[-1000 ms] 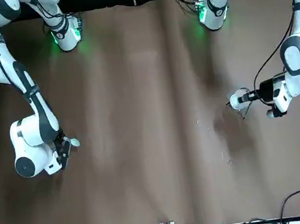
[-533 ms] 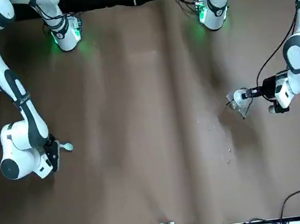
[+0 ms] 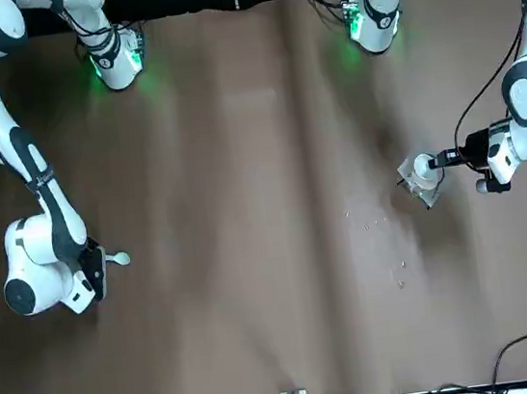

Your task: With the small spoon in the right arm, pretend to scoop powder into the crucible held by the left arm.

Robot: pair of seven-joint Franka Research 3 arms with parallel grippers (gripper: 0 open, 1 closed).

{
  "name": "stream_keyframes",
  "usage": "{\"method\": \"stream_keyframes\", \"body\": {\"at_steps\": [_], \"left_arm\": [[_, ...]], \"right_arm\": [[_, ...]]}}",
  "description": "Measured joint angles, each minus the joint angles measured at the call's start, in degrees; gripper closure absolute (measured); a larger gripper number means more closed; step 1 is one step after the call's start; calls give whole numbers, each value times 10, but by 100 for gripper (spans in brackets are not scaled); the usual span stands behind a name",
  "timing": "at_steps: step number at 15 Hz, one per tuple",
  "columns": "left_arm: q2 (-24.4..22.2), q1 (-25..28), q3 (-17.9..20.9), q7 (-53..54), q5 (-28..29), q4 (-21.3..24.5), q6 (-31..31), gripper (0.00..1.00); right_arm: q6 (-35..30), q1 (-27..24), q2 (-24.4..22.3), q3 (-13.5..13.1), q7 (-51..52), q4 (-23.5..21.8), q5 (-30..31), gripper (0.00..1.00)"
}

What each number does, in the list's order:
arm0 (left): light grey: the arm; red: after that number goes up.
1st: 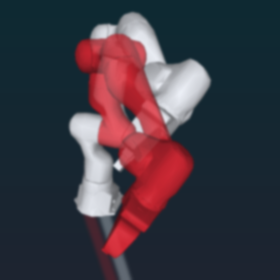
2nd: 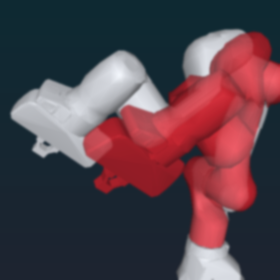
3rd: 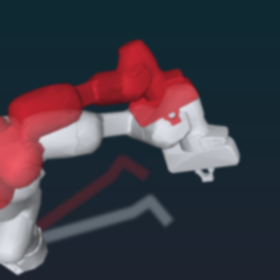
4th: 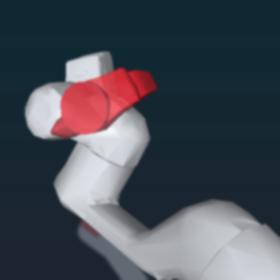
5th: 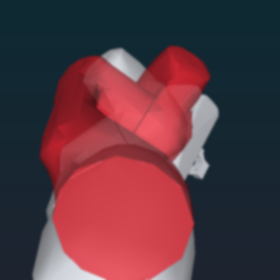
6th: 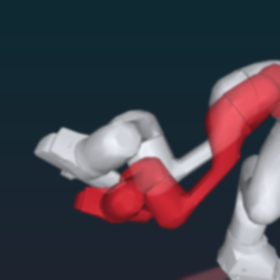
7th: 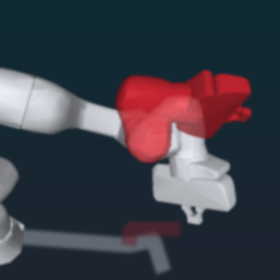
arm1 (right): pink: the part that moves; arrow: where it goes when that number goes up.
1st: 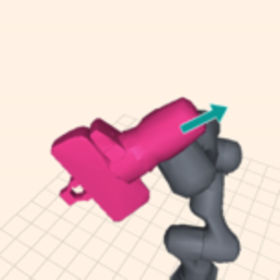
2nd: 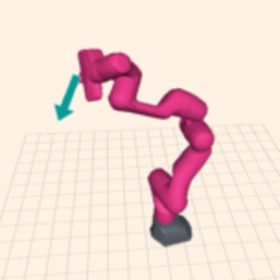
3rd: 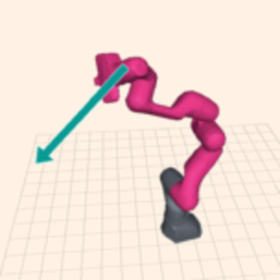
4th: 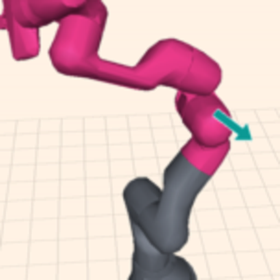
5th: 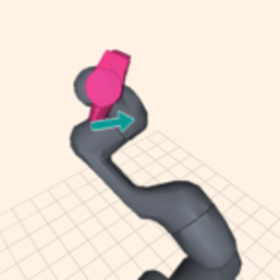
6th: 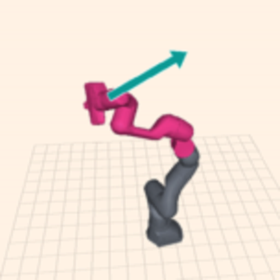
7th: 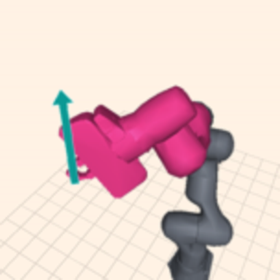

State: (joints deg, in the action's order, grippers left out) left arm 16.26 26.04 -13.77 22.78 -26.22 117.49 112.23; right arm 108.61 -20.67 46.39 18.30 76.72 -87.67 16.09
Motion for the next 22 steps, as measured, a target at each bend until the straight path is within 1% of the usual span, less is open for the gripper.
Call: {"method": "stream_keyframes", "body": {"at_steps": [2,4,5,6,7,9,10,12,14,15,18,20,22], "left_arm": [[0,0,-2,0,0,-1,0,67],[0,-2,-2,-1,0,-5,0,48],[0,-3,-3,-1,0,-8,0,39],[-1,-4,-3,-2,0,-12,0,30],[-1,-4,-3,-5,0,-17,0,22],[-3,-4,-9,-25,4,-36,-7,4],[-4,-5,-13,-42,24,-53,-22,0],[-8,-15,-23,-98,100,-101,-71,0],[-12,-40,-33,-170,168,-156,-114,0],[-16,-73,-43,-227,208,-200,-135,0],[-23,-117,-58,-266,278,-242,-140,0],[-32,-152,-60,-270,353,-256,-142,0],[-45,-187,-60,-278,422,-261,-144,0]], "right_arm": [[0,-1,0,0,7,0,-1,78],[-2,-3,1,0,12,-1,-4,65],[-2,-4,1,1,13,-1,-5,65],[-4,-5,1,2,14,-1,-6,61],[-5,-6,1,2,15,-2,-6,54],[-6,-6,1,2,16,-2,-6,52],[-6,-6,1,2,16,-1,-6,47],[-6,-7,1,2,16,2,-6,46],[-23,-7,-2,3,15,9,-6,45],[-74,-6,-8,6,4,22,-5,44],[-185,0,-23,10,-53,51,-1,44],[-236,16,-30,11,-94,75,14,44],[-274,39,-37,12,-146,98,23,44]]}}
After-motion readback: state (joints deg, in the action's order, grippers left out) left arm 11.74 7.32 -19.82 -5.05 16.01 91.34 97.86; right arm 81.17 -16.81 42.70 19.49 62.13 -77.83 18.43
